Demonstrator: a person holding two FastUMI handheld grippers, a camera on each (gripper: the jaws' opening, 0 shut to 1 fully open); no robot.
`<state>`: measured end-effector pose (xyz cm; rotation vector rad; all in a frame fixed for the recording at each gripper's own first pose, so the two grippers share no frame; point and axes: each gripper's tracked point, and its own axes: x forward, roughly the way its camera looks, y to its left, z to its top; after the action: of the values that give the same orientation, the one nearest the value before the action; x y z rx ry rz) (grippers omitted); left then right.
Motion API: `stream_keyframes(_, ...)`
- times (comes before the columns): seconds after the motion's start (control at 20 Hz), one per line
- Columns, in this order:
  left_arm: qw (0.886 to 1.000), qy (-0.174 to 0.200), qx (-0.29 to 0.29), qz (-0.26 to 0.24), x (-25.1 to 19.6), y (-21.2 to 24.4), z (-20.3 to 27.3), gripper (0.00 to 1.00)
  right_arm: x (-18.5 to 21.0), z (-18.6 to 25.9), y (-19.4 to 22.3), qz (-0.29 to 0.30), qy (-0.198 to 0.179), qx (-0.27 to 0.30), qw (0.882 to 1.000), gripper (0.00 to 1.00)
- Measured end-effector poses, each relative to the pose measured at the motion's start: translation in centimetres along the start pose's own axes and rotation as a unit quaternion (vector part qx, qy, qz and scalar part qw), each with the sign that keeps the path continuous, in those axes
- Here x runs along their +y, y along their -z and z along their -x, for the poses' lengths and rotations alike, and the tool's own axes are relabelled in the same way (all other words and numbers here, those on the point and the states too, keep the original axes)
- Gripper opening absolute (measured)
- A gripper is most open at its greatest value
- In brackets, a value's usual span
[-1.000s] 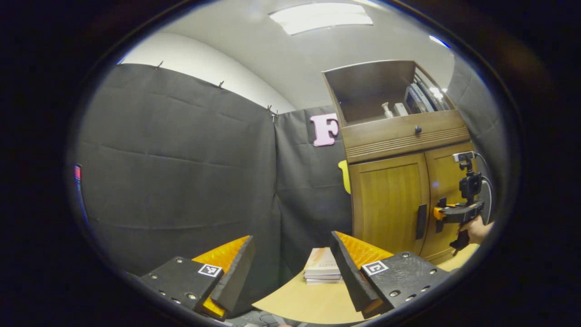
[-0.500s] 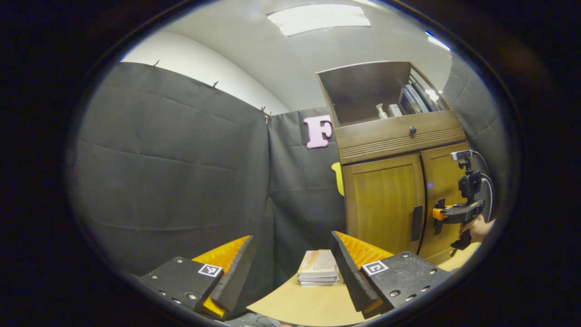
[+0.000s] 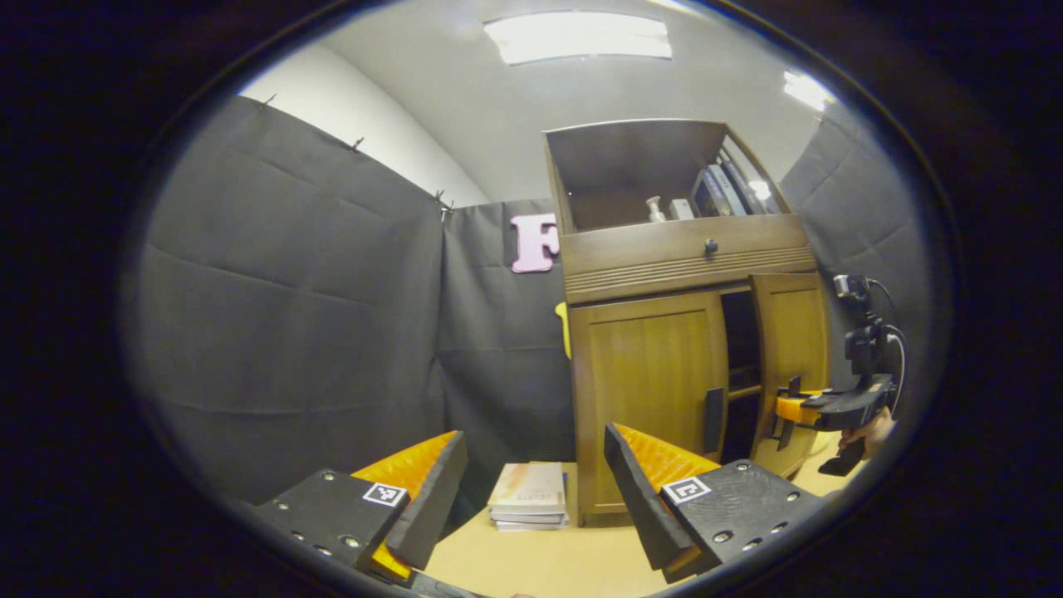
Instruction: Open the right door of the double-door shoe cabinet with the right hand, and open the left door with the left hand.
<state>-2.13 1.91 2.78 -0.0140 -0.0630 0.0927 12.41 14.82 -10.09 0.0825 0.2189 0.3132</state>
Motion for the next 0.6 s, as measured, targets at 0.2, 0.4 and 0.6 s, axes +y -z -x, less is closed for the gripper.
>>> stream_keyframes(0.2, 0.999, 0.042, -0.007, 0.011, -3.6, -0.5, -1.1, 0.99, -1.3, 2.9, 0.3, 0.004, 0.005, -0.001, 1.0, 0.17)
stream_keyframes(0.4, 0.997, 0.077, -0.01, 0.011, -7.3, -0.9, -1.6, 0.99, -2.7, 5.6, 0.5, -0.002, 0.003, 0.004, 1.0, 0.2)
stream_keyframes(0.6, 0.994, 0.11, -0.01, 0.019, -10.6, -0.9, -2.0, 0.99, -4.6, 8.1, 0.5, -0.008, 0.002, 0.007, 1.0, 0.2)
